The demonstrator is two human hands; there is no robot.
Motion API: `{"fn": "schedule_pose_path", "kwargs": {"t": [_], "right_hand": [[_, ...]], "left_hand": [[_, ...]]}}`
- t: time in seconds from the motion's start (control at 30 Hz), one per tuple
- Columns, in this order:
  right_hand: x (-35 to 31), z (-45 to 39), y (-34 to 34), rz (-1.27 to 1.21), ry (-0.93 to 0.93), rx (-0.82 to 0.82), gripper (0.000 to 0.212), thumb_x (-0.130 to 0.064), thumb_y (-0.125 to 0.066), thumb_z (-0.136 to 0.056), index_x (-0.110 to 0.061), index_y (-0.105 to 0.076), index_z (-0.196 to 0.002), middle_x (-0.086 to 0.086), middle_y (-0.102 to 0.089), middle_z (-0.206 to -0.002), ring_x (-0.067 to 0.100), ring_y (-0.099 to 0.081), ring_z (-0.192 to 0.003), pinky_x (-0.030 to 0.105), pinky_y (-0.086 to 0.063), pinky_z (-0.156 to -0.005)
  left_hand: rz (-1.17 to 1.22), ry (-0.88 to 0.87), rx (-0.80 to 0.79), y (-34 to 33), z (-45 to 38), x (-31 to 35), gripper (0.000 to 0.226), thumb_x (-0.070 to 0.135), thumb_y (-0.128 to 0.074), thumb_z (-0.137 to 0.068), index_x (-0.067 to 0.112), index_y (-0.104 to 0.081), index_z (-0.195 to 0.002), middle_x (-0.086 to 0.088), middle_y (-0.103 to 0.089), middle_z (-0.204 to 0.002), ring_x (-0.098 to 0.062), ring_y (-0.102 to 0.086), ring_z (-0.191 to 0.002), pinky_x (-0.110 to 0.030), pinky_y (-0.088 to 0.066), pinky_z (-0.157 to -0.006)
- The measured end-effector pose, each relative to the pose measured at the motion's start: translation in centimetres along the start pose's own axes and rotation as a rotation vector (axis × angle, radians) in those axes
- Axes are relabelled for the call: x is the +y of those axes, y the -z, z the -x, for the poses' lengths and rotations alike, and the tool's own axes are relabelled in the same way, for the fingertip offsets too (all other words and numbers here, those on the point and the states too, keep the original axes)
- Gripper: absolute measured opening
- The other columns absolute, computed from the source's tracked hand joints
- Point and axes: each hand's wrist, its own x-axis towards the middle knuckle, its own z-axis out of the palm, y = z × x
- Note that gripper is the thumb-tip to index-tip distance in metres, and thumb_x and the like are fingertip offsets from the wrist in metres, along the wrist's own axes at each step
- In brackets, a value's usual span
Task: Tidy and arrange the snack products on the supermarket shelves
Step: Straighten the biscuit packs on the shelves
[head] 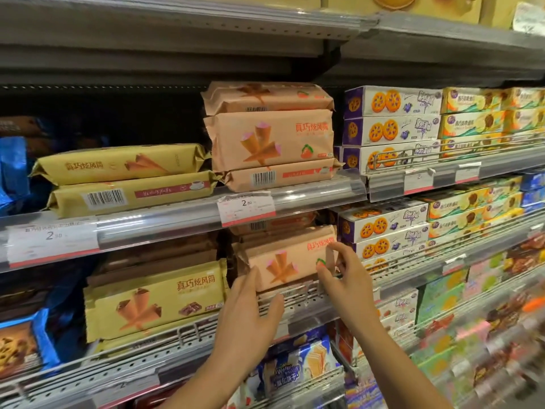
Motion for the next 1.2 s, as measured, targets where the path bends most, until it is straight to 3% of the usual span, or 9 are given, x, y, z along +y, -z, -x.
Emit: {"fn": "schedule_pose_path", "kwargs": {"t": [0.1, 0.2, 0.3, 0.53, 0.87, 1.07, 1.2], "right_hand": [[0.7, -0.2, -0.7, 0.071, 0.088, -0.019, 0.029, -0.020, -0.067, -0.092, -0.025, -0.057, -0.119, -0.007, -0.060, -0.119, 0.008, -0.058, -0.104, 0.014, -0.045, -0.081], [1.5, -0.5, -1.0, 0.201, 0.154, -0.074, 0.028, -0.020, -0.067, -0.088, -0.025, -0.053, -0.111, -0.007, -0.056, -0.111, 0.015, -0.057, -0.099, 0.036, -0.050, -0.078], [2.2, -0.7, -1.0, 0.264, 0.147, -0.101, 0.027, -0.023, -0.068, -0.088, -0.024, -0.055, -0.112, -0.007, -0.058, -0.107, 0.016, -0.058, -0.097, 0.034, -0.048, -0.079], [2.3, -0.5, -0.3, 0.284, 0.148, -0.159, 0.036, -0.022, -0.069, -0.089, -0.021, -0.055, -0.122, -0.004, -0.059, -0.122, 0.017, -0.057, -0.110, 0.034, -0.049, -0.085], [1.9, 1.4, 0.0, 0.371, 0.189, -0.146, 0.049, -0.020, -0.070, -0.089, -0.014, -0.052, -0.134, 0.007, -0.049, -0.136, 0.024, -0.050, -0.117, 0.036, -0.047, -0.084], [1.4, 1.8, 0.2, 0.385, 0.185, -0.149, 0.055, -0.018, -0.070, -0.090, -0.016, -0.050, -0.142, 0.015, -0.044, -0.148, 0.033, -0.046, -0.128, 0.043, -0.049, -0.091], [1.7, 1.8, 0.3, 0.401, 0.187, -0.166, 0.059, -0.022, -0.068, -0.091, -0.026, -0.043, -0.144, 0.015, -0.034, -0.158, 0.039, -0.043, -0.137, 0.048, -0.053, -0.092]], "left_hand": [[-0.049, -0.005, -0.006, -0.3, 0.1, -0.2, 0.069, 0.054, -0.045, -0.099, 0.026, -0.022, -0.159, 0.013, -0.026, -0.159, -0.008, -0.030, -0.144, -0.026, -0.027, -0.117], [-0.175, -0.042, -0.053, -0.9, 0.4, -0.7, 0.069, 0.055, -0.043, -0.099, 0.028, -0.020, -0.158, 0.008, -0.016, -0.164, -0.012, -0.020, -0.150, -0.030, -0.024, -0.122], [-0.278, -0.063, -0.058, -1.2, 0.5, -0.9, 0.067, 0.057, -0.042, -0.097, 0.029, -0.021, -0.155, 0.005, -0.017, -0.161, -0.017, -0.028, -0.146, -0.033, -0.032, -0.119], [-0.380, -0.084, -0.059, -1.4, 0.5, -1.0, 0.067, 0.057, -0.042, -0.096, 0.029, -0.019, -0.152, 0.000, -0.019, -0.157, -0.022, -0.042, -0.136, -0.034, -0.041, -0.109], [-0.421, -0.099, -0.079, -0.9, 2.1, -1.2, 0.078, 0.057, -0.037, -0.100, 0.022, -0.001, -0.159, -0.009, 0.011, -0.168, -0.027, -0.007, -0.155, -0.035, -0.016, -0.123], [-0.428, -0.100, -0.073, -0.9, 2.3, -1.7, 0.081, 0.060, -0.032, -0.100, 0.020, 0.003, -0.161, -0.007, 0.009, -0.169, -0.024, -0.005, -0.156, -0.033, -0.009, -0.124], [-0.454, -0.104, -0.075, -1.0, 2.5, -1.8, 0.082, 0.061, -0.030, -0.100, 0.020, 0.006, -0.161, -0.006, 0.013, -0.169, -0.024, 0.000, -0.156, -0.032, -0.003, -0.123]]}}
